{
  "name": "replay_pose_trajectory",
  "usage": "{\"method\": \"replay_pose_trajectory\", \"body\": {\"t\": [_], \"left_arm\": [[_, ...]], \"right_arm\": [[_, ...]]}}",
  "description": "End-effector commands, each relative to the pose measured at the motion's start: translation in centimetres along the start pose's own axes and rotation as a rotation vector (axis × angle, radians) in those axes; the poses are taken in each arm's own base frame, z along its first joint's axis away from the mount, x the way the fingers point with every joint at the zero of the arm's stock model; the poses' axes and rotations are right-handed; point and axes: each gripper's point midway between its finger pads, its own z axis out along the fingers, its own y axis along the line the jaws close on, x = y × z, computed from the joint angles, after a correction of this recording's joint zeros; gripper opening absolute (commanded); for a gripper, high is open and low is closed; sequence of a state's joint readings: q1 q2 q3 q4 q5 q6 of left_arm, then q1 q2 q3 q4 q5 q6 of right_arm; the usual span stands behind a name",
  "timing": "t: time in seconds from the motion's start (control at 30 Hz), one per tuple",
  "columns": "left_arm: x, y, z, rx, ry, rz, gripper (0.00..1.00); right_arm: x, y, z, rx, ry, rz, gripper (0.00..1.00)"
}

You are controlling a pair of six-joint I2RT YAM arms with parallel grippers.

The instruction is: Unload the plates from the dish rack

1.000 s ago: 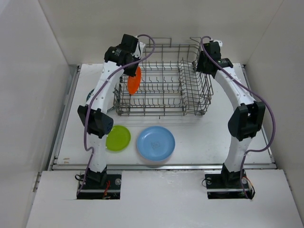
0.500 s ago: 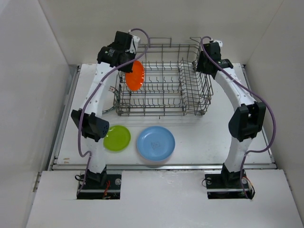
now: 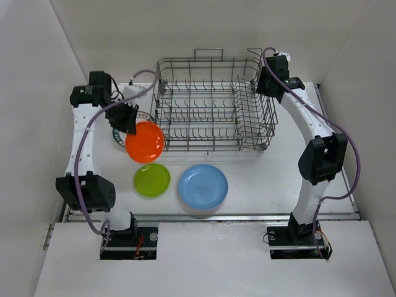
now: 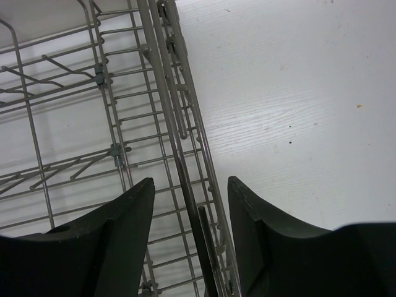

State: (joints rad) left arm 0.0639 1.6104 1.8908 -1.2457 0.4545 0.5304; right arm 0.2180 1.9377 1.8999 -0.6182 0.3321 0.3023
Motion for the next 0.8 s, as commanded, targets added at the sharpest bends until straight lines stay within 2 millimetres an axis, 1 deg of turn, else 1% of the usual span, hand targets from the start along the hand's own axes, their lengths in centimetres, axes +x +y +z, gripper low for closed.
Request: {"method": "replay_pose_trajectory", "body": {"t": [0.0,0.03,0.07,0.1,0.13,0.17,0.23,0.27,0.3,0.33,0.37,0.4,0.47,0.53,0.63,0.67,0.73,0.77], "left_arm": [[5.7,-3.8,-0.7,0.158,0.109,0.257,0.00],[6.4,-3.8,-0.3,0.161,0.107,0.292,0.00],[8.4,-4.2,1.0,0.191,0.147,0.279,0.00],[9.0,-4.3,0.9,0.172,0.136,0.291,0.00],[9.5,-4.3,1.4,0.169,0.132,0.293,0.00],[10.4,-4.1,2.9,0.168,0.133,0.277,0.00],[11.0,-3.5,4.3,0.138,0.135,0.238,0.00],[10.6,-2.9,5.2,0.117,0.107,0.232,0.00],[11.7,-3.0,6.1,0.117,0.130,0.178,0.00],[12.0,-2.5,6.8,0.100,0.143,0.151,0.00],[12.0,-3.0,7.4,0.099,0.149,0.159,0.00],[12.2,-2.9,8.4,0.095,0.155,0.160,0.00],[12.0,-2.6,9.0,0.062,0.179,0.137,0.00],[10.9,-2.1,9.3,0.045,0.148,0.139,0.00],[10.6,-1.7,9.4,0.032,0.145,0.153,0.00],[10.6,-1.6,9.4,0.033,0.145,0.165,0.00],[11.5,-1.2,9.4,0.026,0.190,0.196,0.05],[11.8,-1.1,9.3,0.026,0.205,0.213,0.08]], "right_arm": [[2.0,0.1,0.1,-0.022,0.064,-0.006,0.56],[2.4,0.0,0.2,-0.019,0.072,-0.009,0.56],[2.4,0.0,0.2,-0.019,0.072,-0.009,0.56],[2.4,0.0,0.2,-0.019,0.072,-0.009,0.56],[2.4,0.0,0.2,-0.019,0.072,-0.009,0.56],[2.4,-0.1,0.0,-0.019,0.072,-0.009,0.56],[2.4,-0.1,0.0,-0.019,0.072,-0.009,0.56],[2.8,-0.2,0.1,-0.016,0.081,-0.012,0.56],[2.3,-0.1,-0.2,-0.022,0.064,-0.006,0.56],[2.7,-0.2,0.0,-0.018,0.074,-0.009,0.56],[2.7,-0.2,0.0,-0.018,0.074,-0.009,0.56],[2.3,-0.4,-0.3,-0.011,0.062,-0.007,0.56],[2.3,-0.5,-0.3,-0.011,0.062,-0.016,0.56],[2.3,-0.5,-0.3,-0.011,0.062,-0.016,0.56],[2.0,-0.5,-0.7,-0.014,0.054,-0.013,0.56],[2.0,-0.5,-0.7,-0.014,0.054,-0.013,0.56],[1.9,-0.6,-0.7,-0.005,0.051,-0.013,0.56],[1.6,-0.6,-1.0,-0.008,0.042,-0.010,0.56]]}}
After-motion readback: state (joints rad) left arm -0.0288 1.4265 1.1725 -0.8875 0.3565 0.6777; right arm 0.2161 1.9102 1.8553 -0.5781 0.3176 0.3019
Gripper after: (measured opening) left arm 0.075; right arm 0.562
